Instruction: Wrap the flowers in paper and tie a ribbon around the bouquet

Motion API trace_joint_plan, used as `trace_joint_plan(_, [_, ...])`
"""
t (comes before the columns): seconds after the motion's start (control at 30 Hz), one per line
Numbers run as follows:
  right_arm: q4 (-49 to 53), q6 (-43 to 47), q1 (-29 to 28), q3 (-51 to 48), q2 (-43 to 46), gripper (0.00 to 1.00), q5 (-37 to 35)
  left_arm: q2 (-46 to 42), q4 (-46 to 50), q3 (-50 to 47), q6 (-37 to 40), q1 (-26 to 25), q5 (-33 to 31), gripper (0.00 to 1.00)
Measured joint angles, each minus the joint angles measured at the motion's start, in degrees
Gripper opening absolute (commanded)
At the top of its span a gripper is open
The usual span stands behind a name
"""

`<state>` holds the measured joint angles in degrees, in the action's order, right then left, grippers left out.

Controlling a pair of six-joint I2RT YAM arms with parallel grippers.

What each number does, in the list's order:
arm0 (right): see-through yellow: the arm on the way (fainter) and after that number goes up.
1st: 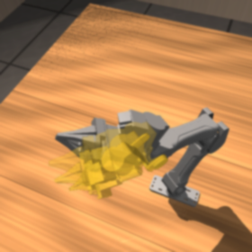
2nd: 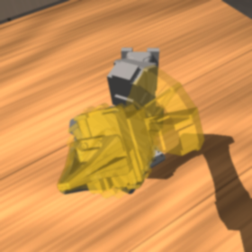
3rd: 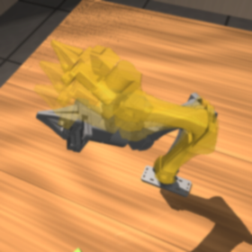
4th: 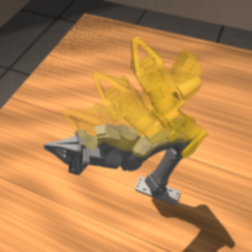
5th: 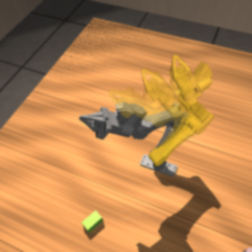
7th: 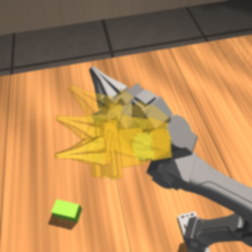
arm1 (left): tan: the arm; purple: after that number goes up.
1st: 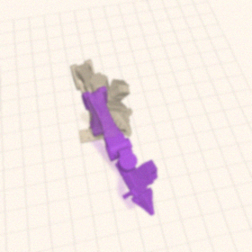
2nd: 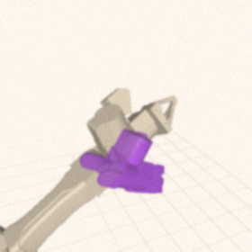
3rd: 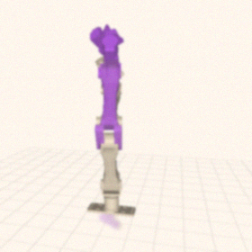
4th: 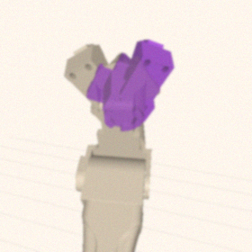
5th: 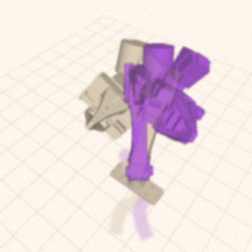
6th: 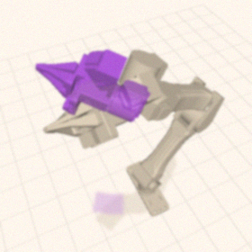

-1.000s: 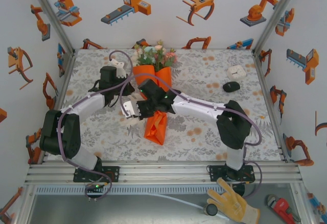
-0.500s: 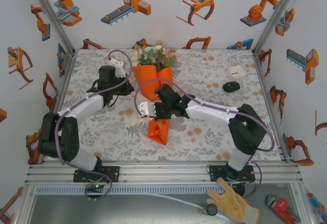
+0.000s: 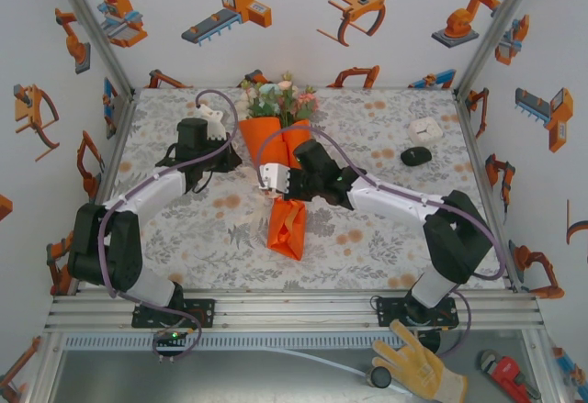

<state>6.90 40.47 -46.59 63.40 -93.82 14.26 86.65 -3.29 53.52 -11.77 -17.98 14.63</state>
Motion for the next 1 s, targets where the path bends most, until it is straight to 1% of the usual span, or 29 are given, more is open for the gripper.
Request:
trace_joint_plan(0.3, [-0.52,-1.09,0.76,-2.82,-1.66,0.0,-0.96,-0.07,-0.02,0.0,0.02,-0.09,0.13,0.0])
trace_joint_plan(0.53, [-3.04,-1.6,0.76,-3.56,-2.4,0.05,-3.89,-0.07,0.0,0.0,0.04,-0.11,0.17,0.0])
trace_joint_plan(0.73, [-7.3,-3.74,0.76,-4.42,-2.43,0.13,-5.2,-0.07,0.0,0.0,0.02,-0.11,0.17,0.0])
trace_joint_plan(0.87, [-8.28,-5.46,0.76,-5.81,-2.43,0.13,-5.57,-0.07,0.0,0.0,0.02,-0.17,0.17,0.0])
trace_joint_plan(1.0, [-8.41,-6.14,0.76,-6.82,-2.43,0.13,-8.24,-0.07,0.0,0.0,0.02,-0.33,0.2,0.0])
